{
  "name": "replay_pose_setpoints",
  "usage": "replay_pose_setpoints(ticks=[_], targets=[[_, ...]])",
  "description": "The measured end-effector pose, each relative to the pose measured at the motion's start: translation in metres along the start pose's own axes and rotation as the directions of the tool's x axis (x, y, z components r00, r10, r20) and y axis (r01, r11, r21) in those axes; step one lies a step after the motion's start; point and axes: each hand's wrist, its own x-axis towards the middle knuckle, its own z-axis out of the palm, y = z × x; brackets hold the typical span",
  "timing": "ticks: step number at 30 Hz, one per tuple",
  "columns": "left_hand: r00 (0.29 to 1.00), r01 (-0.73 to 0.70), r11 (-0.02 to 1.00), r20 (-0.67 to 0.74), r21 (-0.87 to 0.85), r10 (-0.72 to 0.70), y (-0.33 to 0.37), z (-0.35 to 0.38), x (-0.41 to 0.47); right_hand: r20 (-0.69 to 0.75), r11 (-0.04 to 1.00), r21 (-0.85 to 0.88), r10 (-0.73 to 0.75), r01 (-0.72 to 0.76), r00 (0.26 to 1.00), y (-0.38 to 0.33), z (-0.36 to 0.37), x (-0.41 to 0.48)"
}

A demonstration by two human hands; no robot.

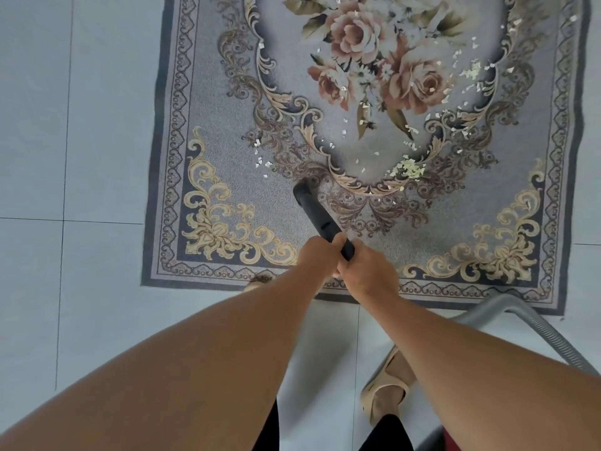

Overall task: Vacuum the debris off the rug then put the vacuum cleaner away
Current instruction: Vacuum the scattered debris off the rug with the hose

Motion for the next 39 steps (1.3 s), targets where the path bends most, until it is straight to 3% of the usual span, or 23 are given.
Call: replay_pose_setpoints(ticks=[4,6,8,10,15,22,31,39], targets=[[0.998,-0.004,0.974,0.066,0.227,-0.011,-0.012,0.007,-0.004,0.012,0.999,-0.039,-0.007,0.008,1.0,0.007,0.0,-0.014],[0.999,0.027,0.981,0.013,0.191,-0.03,-0.008,0.003,-0.003,-0.003,0.997,-0.074,-0.012,0.011,1.0,0.0,-0.002,-0.011],[0.995,-0.038,0.972,-0.079,0.232,0.058,-0.005,-0.006,0.003,-0.019,0.995,-0.095,-0.028,0.026,0.999,-0.012,-0.004,-0.003],[0.987,-0.111,0.924,-0.067,0.366,0.145,0.0,-0.019,0.006,-0.024,0.993,-0.112,-0.05,0.047,0.998,-0.026,-0.007,0.006],[0.999,-0.041,0.999,-0.034,0.014,0.041,-0.002,-0.041,0.024,0.016,0.992,-0.103,-0.066,0.067,0.998,-0.047,-0.002,0.015],[0.997,-0.008,1.0,0.081,-0.004,0.009,-0.007,-0.033,0.01,0.019,0.985,-0.143,-0.096,0.097,0.995,-0.029,-0.001,0.0],[0.983,-0.091,0.996,-0.164,-0.02,0.086,0.023,-0.082,0.042,-0.024,0.978,-0.175,-0.122,0.116,0.992,-0.103,-0.02,0.041],[0.999,-0.03,0.999,0.019,-0.024,0.03,0.017,-0.08,0.036,-0.003,0.984,-0.152,-0.096,0.094,0.995,-0.087,-0.014,0.026]])
